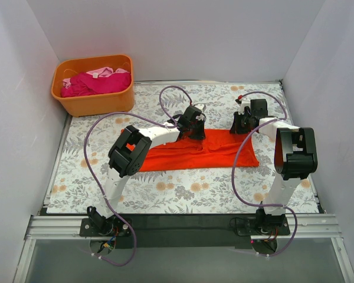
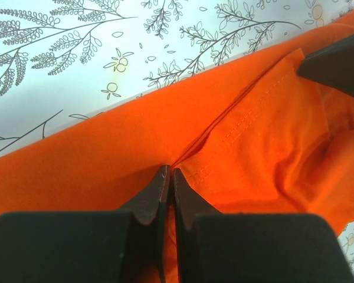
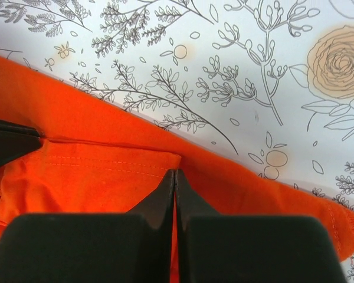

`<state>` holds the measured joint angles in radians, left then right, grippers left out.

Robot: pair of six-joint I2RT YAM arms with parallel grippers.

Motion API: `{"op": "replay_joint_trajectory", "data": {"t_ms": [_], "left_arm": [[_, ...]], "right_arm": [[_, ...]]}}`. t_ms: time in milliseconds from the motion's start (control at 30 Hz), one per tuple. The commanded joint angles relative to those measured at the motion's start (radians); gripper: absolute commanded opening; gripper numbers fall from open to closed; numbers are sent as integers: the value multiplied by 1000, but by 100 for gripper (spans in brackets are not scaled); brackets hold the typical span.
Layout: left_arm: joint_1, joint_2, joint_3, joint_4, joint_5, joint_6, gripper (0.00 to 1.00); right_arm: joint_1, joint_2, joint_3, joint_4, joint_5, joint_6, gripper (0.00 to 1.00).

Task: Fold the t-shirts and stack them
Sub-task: Fold the tshirt

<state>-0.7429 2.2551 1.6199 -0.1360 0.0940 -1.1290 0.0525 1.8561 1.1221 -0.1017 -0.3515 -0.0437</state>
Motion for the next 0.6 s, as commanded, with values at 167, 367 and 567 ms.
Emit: {"op": "replay_joint_trajectory", "data": {"t_ms": [167, 367, 567], "left_arm": [[-6, -111, -29, 50, -27, 23, 3], [-6, -147, -60, 84, -56, 32, 2], [-6, -207, -126, 160, -79, 46, 0]], "right_arm": [[1, -52, 68, 23, -32, -38, 1], [1, -52, 79, 23, -44, -50, 1], [1, -83, 61, 43, -26, -56, 1]]}}
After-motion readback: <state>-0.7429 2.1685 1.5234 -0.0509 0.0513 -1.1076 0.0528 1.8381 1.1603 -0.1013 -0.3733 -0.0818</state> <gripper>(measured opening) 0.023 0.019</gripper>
